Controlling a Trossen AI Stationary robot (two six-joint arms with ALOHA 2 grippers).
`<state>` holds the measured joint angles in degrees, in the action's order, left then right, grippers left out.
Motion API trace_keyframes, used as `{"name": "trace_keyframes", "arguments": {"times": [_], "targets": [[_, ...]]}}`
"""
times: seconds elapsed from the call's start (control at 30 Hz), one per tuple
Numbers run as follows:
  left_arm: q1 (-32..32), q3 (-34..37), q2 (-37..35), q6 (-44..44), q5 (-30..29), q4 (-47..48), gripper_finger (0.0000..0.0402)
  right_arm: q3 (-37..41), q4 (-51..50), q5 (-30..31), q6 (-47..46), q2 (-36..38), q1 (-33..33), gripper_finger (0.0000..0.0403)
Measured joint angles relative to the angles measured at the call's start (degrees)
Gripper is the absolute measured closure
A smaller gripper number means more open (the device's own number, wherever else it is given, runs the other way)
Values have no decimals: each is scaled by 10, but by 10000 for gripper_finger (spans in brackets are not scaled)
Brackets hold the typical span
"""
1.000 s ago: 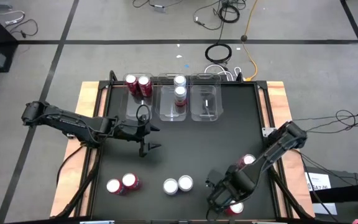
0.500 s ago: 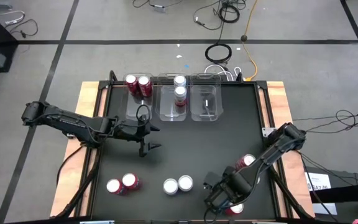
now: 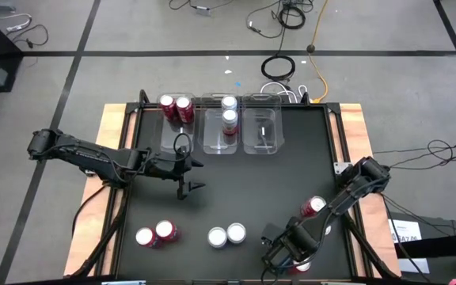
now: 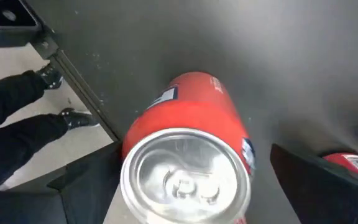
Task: Sort soda cans
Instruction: Put the middle right orange soda can into the right transparent bin
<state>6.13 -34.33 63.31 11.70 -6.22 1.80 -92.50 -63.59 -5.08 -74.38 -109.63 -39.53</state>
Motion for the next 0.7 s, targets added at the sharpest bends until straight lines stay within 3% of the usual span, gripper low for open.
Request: {"name": "trace_keyframes", "arguments": {"times": [0.23, 0.57, 0.7], "targets": [[0, 0, 0, 0, 0, 0, 34, 28, 19, -15, -11, 0, 0, 15], [0, 0, 0, 0, 0, 0, 34, 29, 18, -24, -5, 0, 3, 109], [0, 0, 0, 0, 0, 0, 34, 29, 18, -27, -14, 2, 10, 117]]}}
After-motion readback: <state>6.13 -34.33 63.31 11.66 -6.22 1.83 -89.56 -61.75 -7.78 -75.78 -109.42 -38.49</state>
